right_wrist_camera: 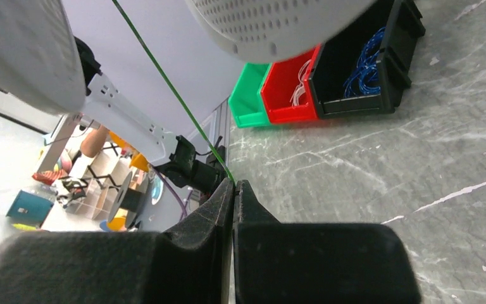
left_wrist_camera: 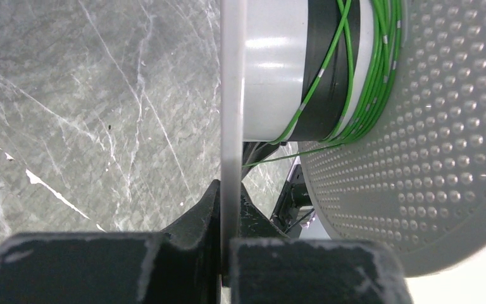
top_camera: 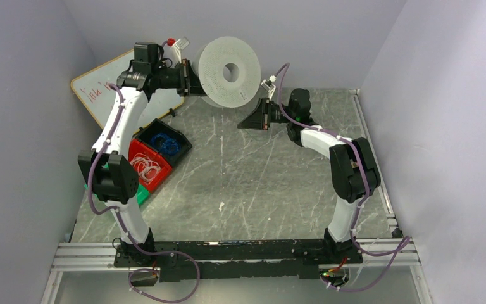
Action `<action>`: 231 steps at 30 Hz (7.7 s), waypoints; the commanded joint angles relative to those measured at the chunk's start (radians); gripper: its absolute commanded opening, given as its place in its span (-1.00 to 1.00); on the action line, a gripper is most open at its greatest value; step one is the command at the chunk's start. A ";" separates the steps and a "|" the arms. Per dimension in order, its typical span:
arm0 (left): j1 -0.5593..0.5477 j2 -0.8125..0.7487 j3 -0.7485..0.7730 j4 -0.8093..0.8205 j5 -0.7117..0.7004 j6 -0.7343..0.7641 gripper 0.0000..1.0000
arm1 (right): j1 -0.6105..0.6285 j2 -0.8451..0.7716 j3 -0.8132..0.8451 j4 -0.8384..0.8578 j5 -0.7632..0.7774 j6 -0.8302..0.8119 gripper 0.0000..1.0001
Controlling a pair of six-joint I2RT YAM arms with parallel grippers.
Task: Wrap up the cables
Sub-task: Wrap the cable around the cable reel.
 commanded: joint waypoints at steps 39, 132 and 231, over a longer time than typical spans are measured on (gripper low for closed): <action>0.045 -0.191 0.012 -0.397 -0.104 0.874 -0.95 | -0.212 -0.055 0.115 -0.244 -0.171 0.033 -1.00; -0.457 0.003 -0.094 -0.180 -1.291 0.631 -0.95 | -0.036 0.030 0.243 -0.020 -0.113 0.394 -1.00; -0.429 0.224 0.072 -0.071 -0.391 -0.371 -0.95 | 0.138 -0.178 0.111 -0.963 1.246 -0.942 -1.00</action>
